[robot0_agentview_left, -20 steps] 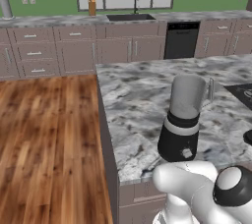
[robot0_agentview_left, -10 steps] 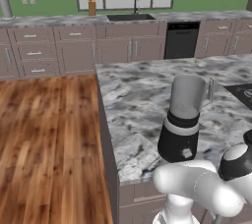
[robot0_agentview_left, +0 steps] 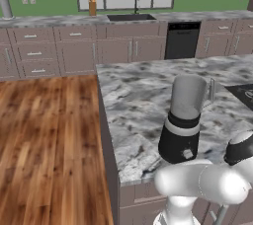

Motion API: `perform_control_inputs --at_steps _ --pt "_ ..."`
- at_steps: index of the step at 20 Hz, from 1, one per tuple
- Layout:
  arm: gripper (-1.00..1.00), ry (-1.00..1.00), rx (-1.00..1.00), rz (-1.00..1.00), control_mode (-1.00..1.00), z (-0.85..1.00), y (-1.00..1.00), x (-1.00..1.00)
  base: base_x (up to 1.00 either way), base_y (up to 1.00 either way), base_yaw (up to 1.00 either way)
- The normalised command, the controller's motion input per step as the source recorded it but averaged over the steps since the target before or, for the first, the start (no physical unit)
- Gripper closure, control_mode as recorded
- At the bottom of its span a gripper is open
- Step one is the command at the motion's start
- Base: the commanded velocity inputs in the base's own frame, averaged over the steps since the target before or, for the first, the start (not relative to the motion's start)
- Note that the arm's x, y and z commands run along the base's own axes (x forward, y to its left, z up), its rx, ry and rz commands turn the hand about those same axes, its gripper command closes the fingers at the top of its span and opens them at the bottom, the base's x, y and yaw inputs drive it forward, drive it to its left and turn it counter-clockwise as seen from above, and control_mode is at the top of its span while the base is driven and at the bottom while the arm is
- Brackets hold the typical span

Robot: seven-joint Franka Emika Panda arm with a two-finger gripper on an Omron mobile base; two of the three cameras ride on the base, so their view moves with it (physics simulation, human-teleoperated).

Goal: Close the lid blender by securely placing the lid on top.

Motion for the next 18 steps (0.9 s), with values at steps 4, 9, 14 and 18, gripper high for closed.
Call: perform_control_inputs --at_steps 4,9,14,18 --pt "-1.00 0.01 0.00 0.00 -1.00 -0.16 -0.02 0.19 0.00 0.00 0.00" --pt "-1.00 0.01 0.00 0.02 -1.00 -0.24 -0.01 0.23 0.00 0.00 0.00" --pt "-1.00 0.01 0.00 0.01 -1.00 -0.06 -0.13 0.11 0.00 0.00 0.00" --pt "-1.00 0.08 0.00 0.01 -1.00 -0.10 -0.11 0.18 0.00 0.00 0.00"
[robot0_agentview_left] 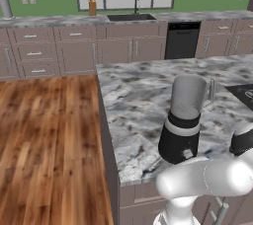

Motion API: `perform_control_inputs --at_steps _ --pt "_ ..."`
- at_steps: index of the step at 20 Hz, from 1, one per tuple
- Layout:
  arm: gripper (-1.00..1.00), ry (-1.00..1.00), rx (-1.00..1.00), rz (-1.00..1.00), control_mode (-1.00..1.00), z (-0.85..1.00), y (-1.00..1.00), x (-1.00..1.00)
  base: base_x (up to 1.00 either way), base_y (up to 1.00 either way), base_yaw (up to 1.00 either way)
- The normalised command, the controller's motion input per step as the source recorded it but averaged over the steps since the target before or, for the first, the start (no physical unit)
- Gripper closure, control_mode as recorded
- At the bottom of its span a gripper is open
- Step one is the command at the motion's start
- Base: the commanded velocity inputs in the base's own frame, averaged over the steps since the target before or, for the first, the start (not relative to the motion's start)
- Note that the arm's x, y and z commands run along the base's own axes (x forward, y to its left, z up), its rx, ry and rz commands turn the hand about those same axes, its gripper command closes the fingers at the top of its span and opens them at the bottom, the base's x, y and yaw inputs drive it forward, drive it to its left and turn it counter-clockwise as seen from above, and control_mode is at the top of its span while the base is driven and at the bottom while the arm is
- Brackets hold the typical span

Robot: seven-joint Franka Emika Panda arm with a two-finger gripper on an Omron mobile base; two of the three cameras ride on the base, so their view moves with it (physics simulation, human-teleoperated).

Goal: Close the lid blender by securely placing the lid on top.

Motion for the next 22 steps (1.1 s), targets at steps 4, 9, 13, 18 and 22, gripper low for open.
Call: perform_control_inputs --at_steps 4,9,13,18,22 --pt "-1.00 0.06 0.00 0.00 -1.00 -0.23 0.00 0.35 0.00 0.00 0.00" --pt "-1.00 0.01 0.00 0.03 -1.00 -0.16 -0.09 0.25 0.00 0.00 0.00" --pt "-1.00 0.08 0.00 0.06 -1.00 -0.13 -0.16 0.30 0.00 0.00 0.00" --pt "-1.00 0.09 0.00 0.07 -1.00 -0.18 -0.14 0.35 0.00 0.00 0.00" --pt "-1.00 0.04 0.00 0.06 -1.00 -0.18 -0.19 0.28 0.00 0.00 0.00"
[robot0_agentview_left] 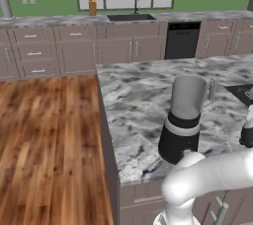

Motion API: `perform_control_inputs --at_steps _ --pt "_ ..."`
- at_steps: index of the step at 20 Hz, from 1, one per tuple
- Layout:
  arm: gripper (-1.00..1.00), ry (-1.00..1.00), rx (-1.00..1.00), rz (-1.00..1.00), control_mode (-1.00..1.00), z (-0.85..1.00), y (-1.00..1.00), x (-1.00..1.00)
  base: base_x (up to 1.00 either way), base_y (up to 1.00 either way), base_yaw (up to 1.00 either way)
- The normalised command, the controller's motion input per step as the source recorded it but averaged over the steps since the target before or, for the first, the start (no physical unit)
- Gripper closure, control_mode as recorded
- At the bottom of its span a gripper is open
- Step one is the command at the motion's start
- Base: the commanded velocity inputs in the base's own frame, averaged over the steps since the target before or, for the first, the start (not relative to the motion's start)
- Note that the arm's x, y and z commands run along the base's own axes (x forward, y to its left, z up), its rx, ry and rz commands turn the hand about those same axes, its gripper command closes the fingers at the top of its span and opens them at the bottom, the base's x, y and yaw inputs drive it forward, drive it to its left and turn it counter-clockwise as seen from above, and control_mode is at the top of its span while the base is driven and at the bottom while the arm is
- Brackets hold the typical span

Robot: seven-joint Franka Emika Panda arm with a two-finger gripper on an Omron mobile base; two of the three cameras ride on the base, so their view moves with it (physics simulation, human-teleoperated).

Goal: Close the lid blender by securely placing the lid on top.

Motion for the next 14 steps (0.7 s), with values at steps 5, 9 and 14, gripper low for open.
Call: perform_control_inputs --at_steps 5,9,14 --pt "-1.00 0.01 0.00 0.05 -1.00 -0.24 -0.15 0.19 0.00 0.00 0.00" --pt "-1.00 0.02 0.01 0.04 -1.00 -0.21 -0.08 0.26 0.00 0.00 0.00" --pt "-1.00 0.00 0.02 0.06 -1.00 -0.25 -0.14 0.17 0.00 0.00 0.00"
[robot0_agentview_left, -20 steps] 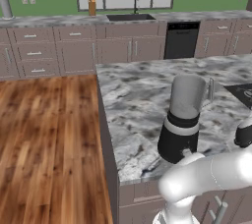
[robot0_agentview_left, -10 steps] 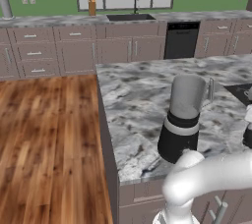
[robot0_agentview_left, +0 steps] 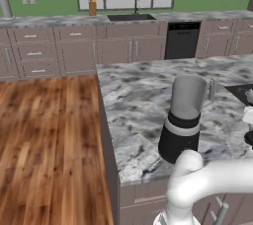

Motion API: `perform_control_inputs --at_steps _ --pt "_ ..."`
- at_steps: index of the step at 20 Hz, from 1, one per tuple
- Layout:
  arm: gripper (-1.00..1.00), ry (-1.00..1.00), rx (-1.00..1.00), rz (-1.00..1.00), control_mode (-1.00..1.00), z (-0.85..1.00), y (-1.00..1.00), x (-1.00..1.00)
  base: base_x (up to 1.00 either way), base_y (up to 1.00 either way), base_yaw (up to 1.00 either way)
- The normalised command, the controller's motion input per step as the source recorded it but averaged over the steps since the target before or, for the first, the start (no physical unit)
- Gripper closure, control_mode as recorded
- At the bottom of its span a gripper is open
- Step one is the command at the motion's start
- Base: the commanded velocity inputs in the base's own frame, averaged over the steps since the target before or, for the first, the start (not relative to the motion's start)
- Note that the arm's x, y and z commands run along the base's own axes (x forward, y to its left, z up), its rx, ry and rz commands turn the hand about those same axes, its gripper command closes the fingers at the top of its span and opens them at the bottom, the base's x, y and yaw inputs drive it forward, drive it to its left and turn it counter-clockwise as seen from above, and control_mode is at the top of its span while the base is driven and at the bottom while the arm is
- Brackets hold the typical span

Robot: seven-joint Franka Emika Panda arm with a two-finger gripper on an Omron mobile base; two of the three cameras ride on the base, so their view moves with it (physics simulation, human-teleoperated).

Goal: Close the lid blender by securely placing the lid on top.

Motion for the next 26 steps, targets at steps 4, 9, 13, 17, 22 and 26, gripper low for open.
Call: perform_control_inputs --at_steps 4,9,13,17,22,26 --pt "-1.00 0.00 0.01 0.06 -1.00 -0.31 -0.18 0.14 0.00 0.00 0.00" --pt "-1.00 0.00 0.00 0.05 -1.00 -0.35 -0.07 0.09 0.00 0.00 0.00" --pt "-1.00 0.00 0.00 0.06 -1.00 -0.40 0.00 0.00 0.00 0.00 0.00" --pt "1.00 0.00 0.00 0.04 -1.00 -0.42 0.08 -0.10 0.00 0.00 0.00" --pt "1.00 -0.03 0.04 0.03 -1.00 -0.09 0.02 -0.15 0.00 0.00 0.00" --pt "1.00 -0.05 0.04 0.00 -1.00 0.01 0.00 -0.25 0.00 0.00 0.00"
